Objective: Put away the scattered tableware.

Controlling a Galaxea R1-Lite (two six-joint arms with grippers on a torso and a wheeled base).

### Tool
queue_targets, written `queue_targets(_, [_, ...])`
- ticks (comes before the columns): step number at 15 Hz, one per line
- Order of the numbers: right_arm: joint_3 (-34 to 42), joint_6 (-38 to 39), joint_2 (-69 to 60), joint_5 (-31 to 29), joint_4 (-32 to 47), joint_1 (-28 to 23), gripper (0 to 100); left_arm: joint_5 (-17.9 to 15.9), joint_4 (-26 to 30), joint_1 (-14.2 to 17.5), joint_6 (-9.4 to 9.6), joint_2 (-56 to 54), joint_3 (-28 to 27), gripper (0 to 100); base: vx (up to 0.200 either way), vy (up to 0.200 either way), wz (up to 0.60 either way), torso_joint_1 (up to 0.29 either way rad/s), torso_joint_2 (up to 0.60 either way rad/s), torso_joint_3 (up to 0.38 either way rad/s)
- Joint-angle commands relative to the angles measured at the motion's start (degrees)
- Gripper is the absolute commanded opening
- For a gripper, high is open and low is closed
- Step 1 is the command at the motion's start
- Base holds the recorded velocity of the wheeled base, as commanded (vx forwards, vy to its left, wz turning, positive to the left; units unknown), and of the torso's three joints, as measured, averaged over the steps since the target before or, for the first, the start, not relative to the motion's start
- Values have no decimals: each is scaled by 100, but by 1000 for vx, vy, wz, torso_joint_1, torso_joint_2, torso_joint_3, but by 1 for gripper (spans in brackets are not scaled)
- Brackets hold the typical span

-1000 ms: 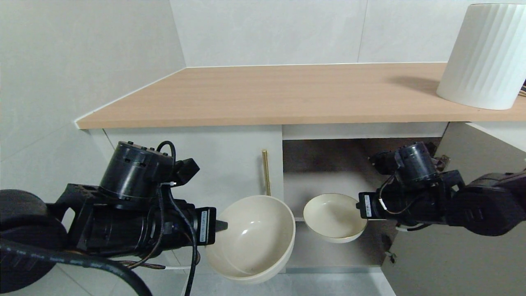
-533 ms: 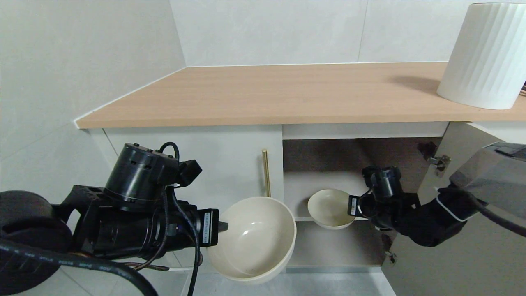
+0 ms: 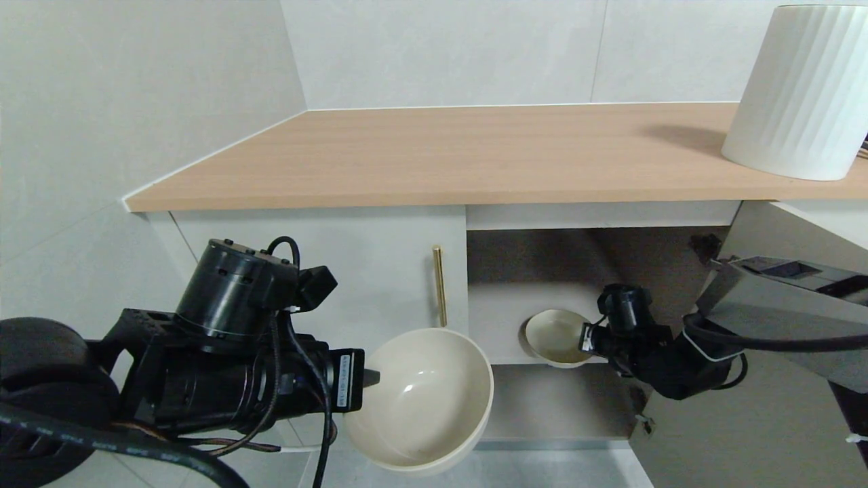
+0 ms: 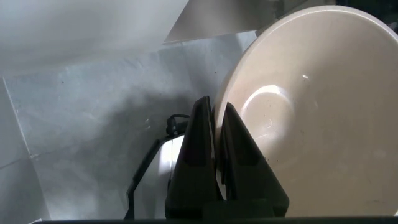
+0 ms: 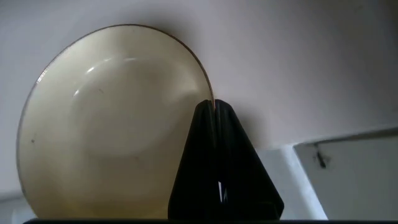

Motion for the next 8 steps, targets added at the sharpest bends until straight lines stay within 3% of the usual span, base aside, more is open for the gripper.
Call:
queue_targets(1, [-151, 12, 186, -21, 2, -72, 0, -2, 1, -8, -4, -14, -2, 0, 0, 0, 0, 0, 0, 0])
queue_targets(8, [-854, 162, 485, -276, 72, -81, 0, 24, -16, -8, -4, 38, -11, 0, 0, 0, 0, 0, 0, 0])
